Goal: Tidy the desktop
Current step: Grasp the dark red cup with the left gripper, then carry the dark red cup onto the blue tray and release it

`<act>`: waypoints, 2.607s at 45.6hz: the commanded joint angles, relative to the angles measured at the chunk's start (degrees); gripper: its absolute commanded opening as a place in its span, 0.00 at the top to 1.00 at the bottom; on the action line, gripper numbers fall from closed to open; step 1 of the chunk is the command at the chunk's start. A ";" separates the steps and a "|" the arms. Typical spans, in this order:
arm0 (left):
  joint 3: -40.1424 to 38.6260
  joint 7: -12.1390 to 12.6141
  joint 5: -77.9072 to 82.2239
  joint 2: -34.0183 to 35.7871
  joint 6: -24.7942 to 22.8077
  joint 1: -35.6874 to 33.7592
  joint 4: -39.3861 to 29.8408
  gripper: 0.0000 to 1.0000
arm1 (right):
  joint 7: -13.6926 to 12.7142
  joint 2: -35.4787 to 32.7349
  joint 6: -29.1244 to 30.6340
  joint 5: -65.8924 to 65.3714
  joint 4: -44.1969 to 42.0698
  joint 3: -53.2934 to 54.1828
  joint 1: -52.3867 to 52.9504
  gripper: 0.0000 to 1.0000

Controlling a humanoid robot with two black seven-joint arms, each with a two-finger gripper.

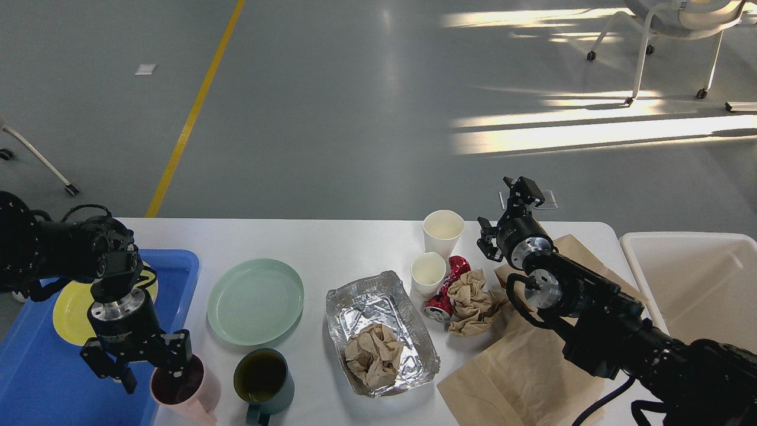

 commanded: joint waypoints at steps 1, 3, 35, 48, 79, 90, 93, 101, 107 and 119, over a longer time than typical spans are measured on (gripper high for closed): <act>-0.03 -0.08 0.01 -0.26 0.00 0.11 0.03 0.62 | -0.04 0.00 0.00 0.00 -0.04 0.00 0.00 0.00; -0.03 -0.08 0.01 -0.26 0.00 0.29 0.03 0.70 | 0.05 0.00 0.00 0.00 -0.04 0.00 0.00 0.00; -2.67 -0.16 0.01 0.27 0.00 0.82 0.38 1.00 | -0.04 0.00 0.00 0.00 -0.04 0.00 0.00 0.00; -2.67 -0.08 0.18 1.94 0.00 -1.90 0.73 1.00 | -0.04 0.00 0.00 0.00 -0.04 0.00 0.00 0.00; -2.05 -0.08 1.06 16.52 0.00 -11.58 0.82 1.00 | 0.05 0.00 0.00 0.00 0.05 0.00 0.00 0.00; -1.79 0.01 1.06 27.77 0.00 -9.65 2.49 1.00 | 0.05 0.00 0.00 0.00 -0.04 0.00 0.00 0.00; -1.79 0.01 1.15 29.53 0.00 -8.42 3.19 1.00 | -0.04 0.00 0.00 0.00 -0.04 0.00 0.00 0.00; -2.14 0.01 1.15 31.56 0.00 -2.62 7.23 1.00 | 0.05 0.00 0.00 0.00 -0.04 0.00 0.00 0.00; -2.58 -0.16 1.15 31.65 0.00 1.69 9.96 0.99 | 0.05 0.00 0.00 0.00 -0.04 0.00 0.00 0.00; -4.43 -0.25 1.06 31.56 0.00 7.67 11.19 1.00 | -0.04 0.00 0.00 0.00 -0.04 0.00 0.00 0.00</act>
